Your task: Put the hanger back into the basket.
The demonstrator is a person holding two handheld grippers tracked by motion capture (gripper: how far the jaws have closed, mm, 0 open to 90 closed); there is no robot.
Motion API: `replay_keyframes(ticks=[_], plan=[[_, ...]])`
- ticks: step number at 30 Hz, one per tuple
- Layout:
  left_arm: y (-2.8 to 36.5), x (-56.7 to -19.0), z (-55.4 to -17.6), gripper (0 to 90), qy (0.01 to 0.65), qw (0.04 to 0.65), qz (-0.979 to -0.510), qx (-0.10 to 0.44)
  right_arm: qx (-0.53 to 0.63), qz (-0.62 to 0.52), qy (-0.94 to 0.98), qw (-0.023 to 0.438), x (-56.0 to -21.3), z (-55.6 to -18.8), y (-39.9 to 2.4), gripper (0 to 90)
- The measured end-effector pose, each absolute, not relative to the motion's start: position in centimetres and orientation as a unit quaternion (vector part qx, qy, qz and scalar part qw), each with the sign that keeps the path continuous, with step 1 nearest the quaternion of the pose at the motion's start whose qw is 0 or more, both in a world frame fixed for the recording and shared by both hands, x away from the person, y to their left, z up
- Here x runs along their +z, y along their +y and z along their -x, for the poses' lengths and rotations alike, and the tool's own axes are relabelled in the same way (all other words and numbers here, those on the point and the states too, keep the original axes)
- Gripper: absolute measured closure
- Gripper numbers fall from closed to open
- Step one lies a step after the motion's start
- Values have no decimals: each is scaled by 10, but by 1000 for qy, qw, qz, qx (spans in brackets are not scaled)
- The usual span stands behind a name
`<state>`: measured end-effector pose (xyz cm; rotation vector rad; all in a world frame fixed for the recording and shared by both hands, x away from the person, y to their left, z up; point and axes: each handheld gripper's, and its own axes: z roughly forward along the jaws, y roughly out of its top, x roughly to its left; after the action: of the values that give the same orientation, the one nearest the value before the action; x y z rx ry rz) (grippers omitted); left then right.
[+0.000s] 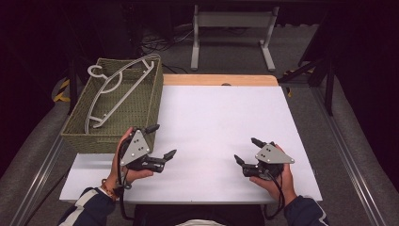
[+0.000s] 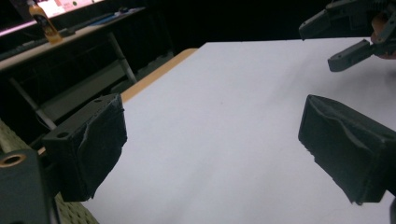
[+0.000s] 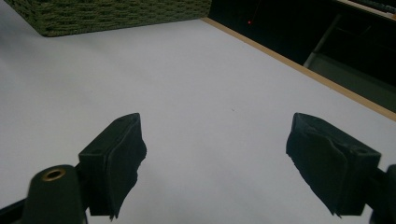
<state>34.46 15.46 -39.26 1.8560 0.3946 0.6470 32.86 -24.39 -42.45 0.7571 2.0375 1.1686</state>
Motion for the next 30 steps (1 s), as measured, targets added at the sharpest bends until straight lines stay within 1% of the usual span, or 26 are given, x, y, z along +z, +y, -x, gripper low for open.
replay_keyframes(ticks=[5,8,14,16,18,19,21,30], plan=[[159,-403,-341,81,171,533,-784,270,448,-284,778,337,-425,-325,-243,188],[161,-411,-340,78,178,525,-786,273,451,-284,778,334,-426,-323,-244,188],[174,-426,-337,76,197,503,-793,280,444,-283,779,340,-430,-322,-241,177],[177,-430,-336,76,205,505,-792,276,444,-281,780,341,-431,-322,-241,176],[181,-434,-335,74,210,494,-795,282,444,-280,781,339,-432,-322,-240,173],[184,-440,-334,73,215,480,-799,291,442,-277,783,339,-433,-322,-239,165],[189,-443,-333,72,228,480,-799,282,439,-274,785,340,-434,-321,-238,162],[201,-444,-332,58,253,493,-784,278,439,-277,784,341,-435,-321,-237,142]])
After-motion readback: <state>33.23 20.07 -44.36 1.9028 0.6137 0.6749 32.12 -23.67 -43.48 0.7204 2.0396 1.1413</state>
